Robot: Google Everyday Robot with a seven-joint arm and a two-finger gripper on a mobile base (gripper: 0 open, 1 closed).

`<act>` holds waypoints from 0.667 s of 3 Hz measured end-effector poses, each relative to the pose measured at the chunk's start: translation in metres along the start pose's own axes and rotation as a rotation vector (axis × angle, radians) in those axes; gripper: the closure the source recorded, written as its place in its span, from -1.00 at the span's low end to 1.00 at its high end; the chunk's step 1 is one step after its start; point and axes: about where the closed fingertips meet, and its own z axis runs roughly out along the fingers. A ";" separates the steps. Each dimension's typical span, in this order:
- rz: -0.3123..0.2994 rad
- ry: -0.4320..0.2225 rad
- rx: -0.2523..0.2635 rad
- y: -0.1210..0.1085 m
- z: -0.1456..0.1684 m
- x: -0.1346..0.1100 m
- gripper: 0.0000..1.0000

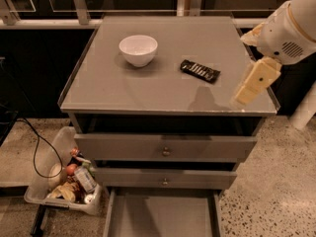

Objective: Place rxbar chocolate into bottom drawer

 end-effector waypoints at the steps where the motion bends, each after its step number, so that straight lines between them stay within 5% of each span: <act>1: 0.104 -0.146 -0.031 -0.016 0.022 -0.005 -1.00; 2: 0.104 -0.146 -0.031 -0.016 0.022 -0.005 -1.00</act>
Offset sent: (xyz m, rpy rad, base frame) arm 0.0206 0.0010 -0.0096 0.1415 0.0027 -0.0385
